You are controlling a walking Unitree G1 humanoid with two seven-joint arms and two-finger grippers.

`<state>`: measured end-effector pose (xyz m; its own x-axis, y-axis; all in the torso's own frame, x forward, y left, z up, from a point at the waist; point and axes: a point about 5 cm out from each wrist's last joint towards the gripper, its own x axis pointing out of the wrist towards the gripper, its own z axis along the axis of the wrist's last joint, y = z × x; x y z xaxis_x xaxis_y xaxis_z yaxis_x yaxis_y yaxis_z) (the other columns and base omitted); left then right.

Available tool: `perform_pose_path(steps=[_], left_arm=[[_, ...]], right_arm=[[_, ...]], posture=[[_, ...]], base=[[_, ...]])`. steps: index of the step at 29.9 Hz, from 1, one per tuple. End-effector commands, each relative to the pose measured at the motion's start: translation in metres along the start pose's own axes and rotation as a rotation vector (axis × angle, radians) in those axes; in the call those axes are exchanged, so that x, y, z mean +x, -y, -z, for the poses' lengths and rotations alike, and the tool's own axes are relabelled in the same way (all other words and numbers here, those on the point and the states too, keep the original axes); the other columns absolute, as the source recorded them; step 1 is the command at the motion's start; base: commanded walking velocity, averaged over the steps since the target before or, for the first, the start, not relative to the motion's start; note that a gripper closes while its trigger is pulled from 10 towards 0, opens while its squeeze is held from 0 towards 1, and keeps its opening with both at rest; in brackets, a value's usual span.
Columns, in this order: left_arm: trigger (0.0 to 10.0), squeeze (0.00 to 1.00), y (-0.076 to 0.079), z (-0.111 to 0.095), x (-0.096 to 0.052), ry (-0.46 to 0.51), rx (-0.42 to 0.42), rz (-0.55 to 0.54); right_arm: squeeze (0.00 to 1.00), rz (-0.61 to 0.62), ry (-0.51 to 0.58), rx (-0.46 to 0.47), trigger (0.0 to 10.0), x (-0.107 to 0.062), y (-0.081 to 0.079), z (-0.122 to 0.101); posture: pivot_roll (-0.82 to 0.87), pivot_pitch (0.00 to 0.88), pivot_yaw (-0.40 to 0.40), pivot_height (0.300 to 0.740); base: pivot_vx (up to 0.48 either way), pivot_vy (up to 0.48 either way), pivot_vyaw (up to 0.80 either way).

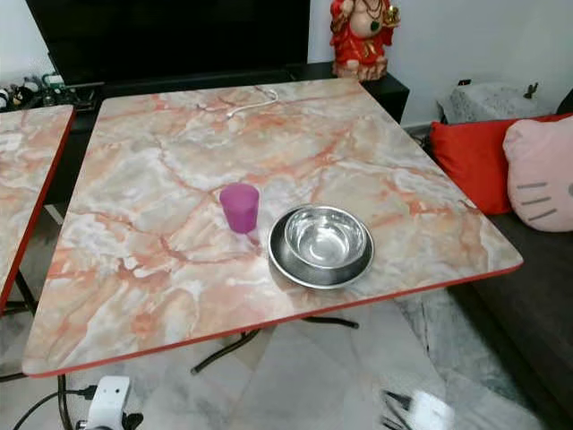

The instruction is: Setting the table

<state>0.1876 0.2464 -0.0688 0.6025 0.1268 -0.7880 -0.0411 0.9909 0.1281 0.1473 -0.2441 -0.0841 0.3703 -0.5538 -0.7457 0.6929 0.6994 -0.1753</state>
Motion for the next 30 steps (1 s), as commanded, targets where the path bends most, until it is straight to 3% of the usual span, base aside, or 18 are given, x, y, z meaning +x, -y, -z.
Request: perform_pose_path(steps=[1,5,6,11,14,19,22,26,29,30], left_arm=[[10.0,0.00,0.001,0.007,-0.001,-0.025,-0.002,0.001],[10.0,0.00,0.002,0.007,-0.001,-0.026,-0.003,0.003],[10.0,0.00,0.002,0.008,-0.001,-0.025,-0.006,0.002],[10.0,0.00,0.002,0.008,-0.001,-0.026,-0.009,0.000],[10.0,0.00,0.002,0.008,-0.001,-0.027,-0.010,0.000],[10.0,0.00,0.001,0.008,-0.001,-0.025,-0.011,-0.001],[10.0,0.00,0.000,0.008,-0.001,-0.026,-0.007,0.000],[10.0,0.00,0.000,0.008,-0.001,-0.029,-0.005,0.001],[10.0,0.00,0.000,0.008,-0.001,-0.031,-0.004,0.004],[10.0,0.00,0.000,0.008,-0.001,-0.031,-0.004,0.004]], right_arm=[[0.00,0.059,0.041,0.064,10.0,0.000,0.002,-0.007],[0.00,0.129,0.101,0.097,10.0,0.001,0.008,-0.018],[0.00,0.179,0.183,0.110,10.0,0.001,0.011,-0.031],[0.00,0.231,0.393,0.088,10.0,-0.004,0.010,-0.064],[0.00,0.206,0.574,0.070,10.0,-0.013,0.003,-0.093],[0.00,0.259,0.712,0.089,10.0,-0.026,0.008,-0.110],[0.00,0.303,0.839,0.113,10.0,-0.045,0.012,-0.130],[0.00,0.187,1.000,0.082,10.0,-0.065,-0.002,-0.160],[0.00,0.023,1.078,0.035,10.0,-0.076,-0.019,-0.183],[0.00,0.023,1.078,0.035,10.0,-0.076,-0.019,-0.183]], posture=[[0.00,0.011,-0.031,0.740],[0.00,0.010,-0.039,0.740],[0.00,0.009,-0.043,0.740],[0.00,0.009,-0.043,0.740],[0.00,0.009,-0.044,0.740],[0.01,0.007,-0.044,0.740],[0.00,0.008,-0.040,0.740],[0.00,0.008,-0.040,0.740],[0.00,0.012,-0.034,0.740],[0.00,0.012,-0.034,0.740]], base=[[0.000,0.000,0.00],[0.000,0.000,0.00],[0.000,0.000,0.00],[0.000,0.000,0.00],[0.000,0.000,0.00],[0.000,0.000,0.00],[0.000,0.000,0.00],[0.000,0.000,0.00],[0.000,0.000,0.00],[0.000,0.000,0.00]])
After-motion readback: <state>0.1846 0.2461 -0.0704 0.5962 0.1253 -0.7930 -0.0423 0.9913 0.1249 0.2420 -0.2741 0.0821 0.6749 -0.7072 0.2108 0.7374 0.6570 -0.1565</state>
